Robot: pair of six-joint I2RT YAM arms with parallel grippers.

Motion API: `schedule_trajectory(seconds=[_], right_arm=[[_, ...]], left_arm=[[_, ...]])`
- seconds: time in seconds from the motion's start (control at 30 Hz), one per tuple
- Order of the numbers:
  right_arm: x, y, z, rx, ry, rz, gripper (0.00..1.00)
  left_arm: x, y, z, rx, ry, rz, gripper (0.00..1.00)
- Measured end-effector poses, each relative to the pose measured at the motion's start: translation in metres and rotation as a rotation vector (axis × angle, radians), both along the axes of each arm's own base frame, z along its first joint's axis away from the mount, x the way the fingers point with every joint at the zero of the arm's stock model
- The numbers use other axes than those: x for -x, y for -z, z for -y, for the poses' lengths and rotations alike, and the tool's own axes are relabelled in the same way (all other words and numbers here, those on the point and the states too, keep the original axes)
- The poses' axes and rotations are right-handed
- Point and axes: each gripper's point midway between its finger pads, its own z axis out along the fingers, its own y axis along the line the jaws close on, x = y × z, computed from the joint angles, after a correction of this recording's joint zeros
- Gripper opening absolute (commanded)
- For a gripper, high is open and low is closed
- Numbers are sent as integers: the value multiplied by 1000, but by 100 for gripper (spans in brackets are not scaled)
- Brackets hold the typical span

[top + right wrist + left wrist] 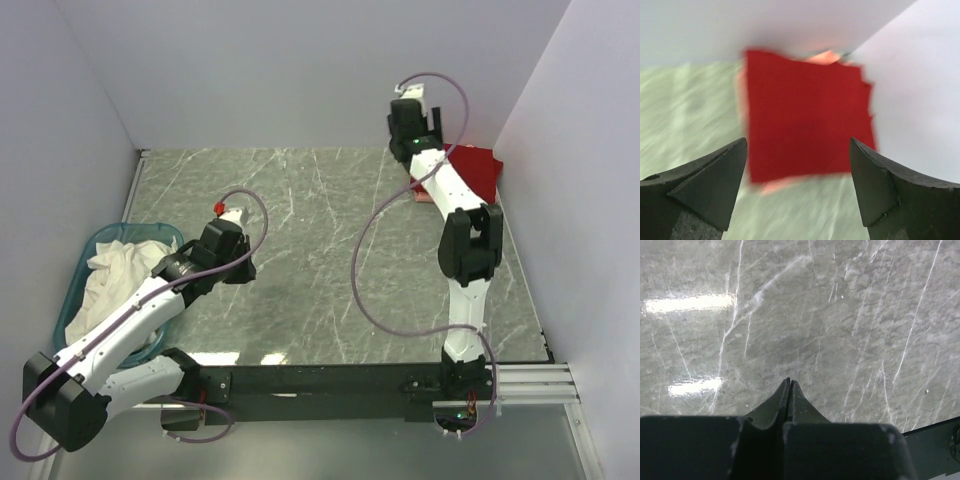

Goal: Fold and stack the t-shirts
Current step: Reset both grippers

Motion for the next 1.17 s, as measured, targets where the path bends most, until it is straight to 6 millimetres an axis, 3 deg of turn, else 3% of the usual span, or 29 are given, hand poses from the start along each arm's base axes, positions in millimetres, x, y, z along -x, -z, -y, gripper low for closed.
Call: schedule_trajectory(seconds=[0.1, 0.2, 0.3, 0.4, 0.67, 0.8, 1.17], right_arm=[[32, 3, -48, -72, -74, -18, 89], [78, 16, -99, -192, -179, -53, 89], [130, 33, -133, -329, -272, -101, 89], [185, 44, -144, -480, -324, -122, 90], [278, 41, -145, -772, -412, -72, 90], [300, 30, -150, -860, -457, -49, 91], [317, 13, -151, -920, -505, -13, 91]], left_arm=[[-1, -4, -2, 8, -8, 15, 3], [-2, -10, -3, 22, -11, 36, 4], [-2, -14, -2, 34, -8, 48, 3], [-2, -14, -2, 36, -6, 48, 3], [-3, -14, -3, 38, -12, 48, 3], [-4, -14, -5, 35, -22, 49, 4], [-7, -20, -12, 30, -49, 76, 6]])
